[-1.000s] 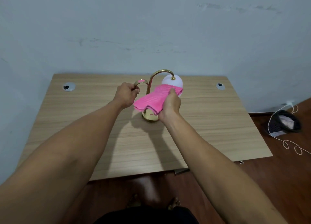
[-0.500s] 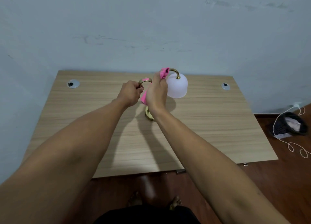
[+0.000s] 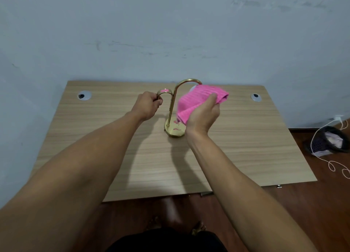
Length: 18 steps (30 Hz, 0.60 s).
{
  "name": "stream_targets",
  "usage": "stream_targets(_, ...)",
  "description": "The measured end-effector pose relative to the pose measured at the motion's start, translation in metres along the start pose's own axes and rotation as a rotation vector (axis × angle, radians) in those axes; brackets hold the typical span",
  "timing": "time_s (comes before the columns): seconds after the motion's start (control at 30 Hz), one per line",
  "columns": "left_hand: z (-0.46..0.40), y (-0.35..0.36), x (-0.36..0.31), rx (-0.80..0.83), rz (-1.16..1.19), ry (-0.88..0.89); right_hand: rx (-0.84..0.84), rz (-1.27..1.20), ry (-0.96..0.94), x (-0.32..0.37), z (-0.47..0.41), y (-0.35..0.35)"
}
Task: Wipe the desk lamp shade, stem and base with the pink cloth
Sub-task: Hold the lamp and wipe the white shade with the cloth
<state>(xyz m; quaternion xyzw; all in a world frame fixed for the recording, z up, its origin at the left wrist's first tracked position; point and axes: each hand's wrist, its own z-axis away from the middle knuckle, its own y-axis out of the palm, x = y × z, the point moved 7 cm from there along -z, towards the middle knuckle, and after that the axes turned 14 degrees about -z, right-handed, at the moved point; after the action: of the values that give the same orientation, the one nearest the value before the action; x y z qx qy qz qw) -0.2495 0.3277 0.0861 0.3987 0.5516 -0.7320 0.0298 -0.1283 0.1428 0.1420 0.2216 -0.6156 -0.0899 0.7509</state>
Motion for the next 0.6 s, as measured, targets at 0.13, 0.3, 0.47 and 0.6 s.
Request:
stream_targets(0.13,0.0,0.0,0.001,0.012,0.024,-0.004,0.183,0.001,-0.36,0.038,0.009,0.028)
stream_targets(0.3,0.001,-0.001,-0.001,0.019,0.037,-0.003,0.609,0.711,-0.667,-0.013,0.01,0.059)
stream_targets(0.47,0.0,-0.004,-0.003,0.02,-0.006,0.009,0.815,1.056,-0.872,-0.055,0.006,0.051)
stream_targets(0.6,0.001,-0.006,-0.007,0.0,-0.062,0.033,0.883,0.955,-0.756,-0.073,0.015,0.04)
